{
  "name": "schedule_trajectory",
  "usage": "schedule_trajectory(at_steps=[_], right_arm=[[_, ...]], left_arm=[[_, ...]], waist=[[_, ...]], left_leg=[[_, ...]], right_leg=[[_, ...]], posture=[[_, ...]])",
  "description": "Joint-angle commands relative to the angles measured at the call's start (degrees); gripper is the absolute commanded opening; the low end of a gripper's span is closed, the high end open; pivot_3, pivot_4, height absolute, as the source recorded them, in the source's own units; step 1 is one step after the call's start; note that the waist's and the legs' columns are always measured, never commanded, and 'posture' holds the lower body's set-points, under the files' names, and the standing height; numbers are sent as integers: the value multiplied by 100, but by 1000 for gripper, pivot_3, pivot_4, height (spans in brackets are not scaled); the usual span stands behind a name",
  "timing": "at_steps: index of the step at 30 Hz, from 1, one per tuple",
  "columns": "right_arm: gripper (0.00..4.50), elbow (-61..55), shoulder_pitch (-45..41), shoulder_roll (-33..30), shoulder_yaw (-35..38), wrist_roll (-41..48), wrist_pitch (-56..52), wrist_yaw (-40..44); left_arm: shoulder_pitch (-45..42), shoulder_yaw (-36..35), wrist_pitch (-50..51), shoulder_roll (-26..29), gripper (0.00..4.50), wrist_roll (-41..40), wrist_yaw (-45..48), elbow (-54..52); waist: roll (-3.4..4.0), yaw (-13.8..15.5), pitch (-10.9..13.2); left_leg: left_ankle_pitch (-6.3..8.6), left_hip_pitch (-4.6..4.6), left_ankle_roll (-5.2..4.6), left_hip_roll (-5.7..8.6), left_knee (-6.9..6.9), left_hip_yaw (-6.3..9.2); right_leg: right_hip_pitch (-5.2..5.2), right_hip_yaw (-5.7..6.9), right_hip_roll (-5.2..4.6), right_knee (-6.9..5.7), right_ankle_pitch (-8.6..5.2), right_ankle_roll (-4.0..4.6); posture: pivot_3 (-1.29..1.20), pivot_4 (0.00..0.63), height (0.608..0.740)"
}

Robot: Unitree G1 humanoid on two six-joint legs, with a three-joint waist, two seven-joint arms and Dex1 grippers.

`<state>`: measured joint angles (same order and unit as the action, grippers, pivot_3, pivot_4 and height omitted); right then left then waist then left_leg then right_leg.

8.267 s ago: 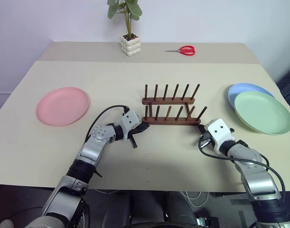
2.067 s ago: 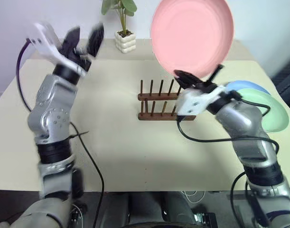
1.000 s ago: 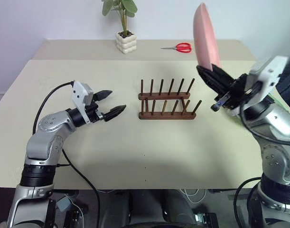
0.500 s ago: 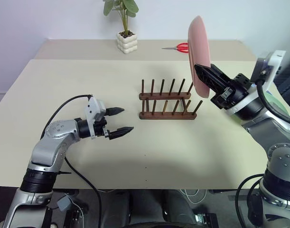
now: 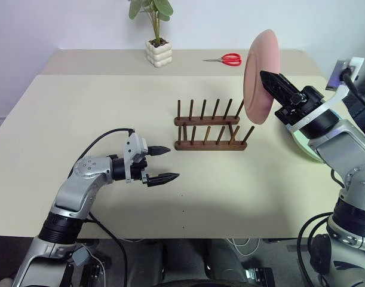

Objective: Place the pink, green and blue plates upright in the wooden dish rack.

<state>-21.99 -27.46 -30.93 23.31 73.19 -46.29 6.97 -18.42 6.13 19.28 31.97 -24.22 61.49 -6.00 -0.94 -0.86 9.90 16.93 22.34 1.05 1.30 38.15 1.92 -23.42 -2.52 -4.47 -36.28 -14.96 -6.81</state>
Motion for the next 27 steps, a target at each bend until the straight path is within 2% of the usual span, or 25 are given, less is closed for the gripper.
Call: schedule_trajectory(at_steps=[1,7,27], right_arm=[[0,-71,-160,-128,119,214,73,12],[0,-57,-193,-203,55,383,63,120],[0,636,-179,-230,-53,872,-188,-293]], left_arm=[[-17,16,-101,-25,4471,14,34,-104],[-19,25,-72,-32,4471,9,29,-129],[-78,41,-15,-39,4471,1,16,-134]], waist=[[0,4,0],[0,5,0],[0,1,0]], left_leg=[[0,0,0,0,0,0],[0,0,0,0,0,0],[0,1,-1,-2,0,0]], right_leg=[[0,0,0,0,0,0],[0,0,0,0,0,0],[0,0,0,0,0,0]], posture=[[0,150,740],[0,150,740],[0,150,740]])
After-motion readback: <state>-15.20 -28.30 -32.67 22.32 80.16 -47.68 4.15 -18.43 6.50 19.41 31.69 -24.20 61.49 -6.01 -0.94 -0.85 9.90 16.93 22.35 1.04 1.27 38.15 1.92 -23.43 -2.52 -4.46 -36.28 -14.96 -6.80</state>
